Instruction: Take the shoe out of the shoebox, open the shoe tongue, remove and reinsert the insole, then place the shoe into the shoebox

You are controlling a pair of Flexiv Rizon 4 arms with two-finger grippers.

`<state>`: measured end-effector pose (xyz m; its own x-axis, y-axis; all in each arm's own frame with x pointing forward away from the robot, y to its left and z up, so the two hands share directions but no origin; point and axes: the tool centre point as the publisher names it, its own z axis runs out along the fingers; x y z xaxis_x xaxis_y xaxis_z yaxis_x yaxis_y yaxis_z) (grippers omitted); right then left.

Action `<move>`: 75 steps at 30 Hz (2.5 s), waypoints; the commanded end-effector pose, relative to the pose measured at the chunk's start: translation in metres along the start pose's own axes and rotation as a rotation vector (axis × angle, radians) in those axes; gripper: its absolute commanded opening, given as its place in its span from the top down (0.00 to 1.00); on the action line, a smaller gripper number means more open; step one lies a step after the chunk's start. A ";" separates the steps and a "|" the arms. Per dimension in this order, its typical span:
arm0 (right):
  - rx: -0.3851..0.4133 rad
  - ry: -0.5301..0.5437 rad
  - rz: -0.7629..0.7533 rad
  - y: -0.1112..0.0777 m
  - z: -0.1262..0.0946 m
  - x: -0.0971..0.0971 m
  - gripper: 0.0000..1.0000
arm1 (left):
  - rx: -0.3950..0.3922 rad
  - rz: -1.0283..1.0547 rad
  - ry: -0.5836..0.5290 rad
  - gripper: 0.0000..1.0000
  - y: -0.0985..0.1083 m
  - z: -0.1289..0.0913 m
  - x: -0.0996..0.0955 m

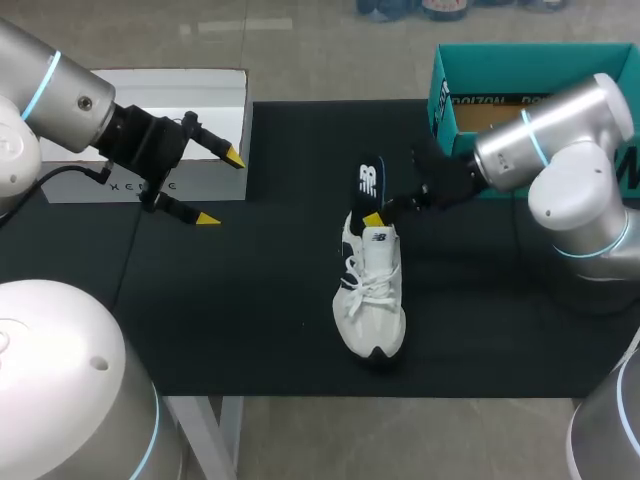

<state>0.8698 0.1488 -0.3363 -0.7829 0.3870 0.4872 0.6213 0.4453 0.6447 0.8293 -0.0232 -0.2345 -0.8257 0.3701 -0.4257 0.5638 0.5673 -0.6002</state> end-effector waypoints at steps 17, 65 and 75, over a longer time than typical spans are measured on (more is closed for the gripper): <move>-0.004 -0.011 0.008 0.004 0.007 -0.008 1.00 | -0.003 0.001 0.003 0.00 0.000 0.000 0.000; -0.042 -0.048 0.049 0.003 0.007 -0.015 1.00 | -0.003 0.001 0.003 0.00 0.000 0.000 0.000; -0.044 -0.038 0.068 -0.008 0.010 -0.011 1.00 | -0.003 0.001 0.003 0.00 0.000 0.000 0.000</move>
<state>0.8783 0.1484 -0.3504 -0.7385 0.4419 0.5092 0.6689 0.3861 0.6351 0.8291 -0.0232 -0.2344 -0.8257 0.3701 -0.4257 0.5638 0.5674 -0.6001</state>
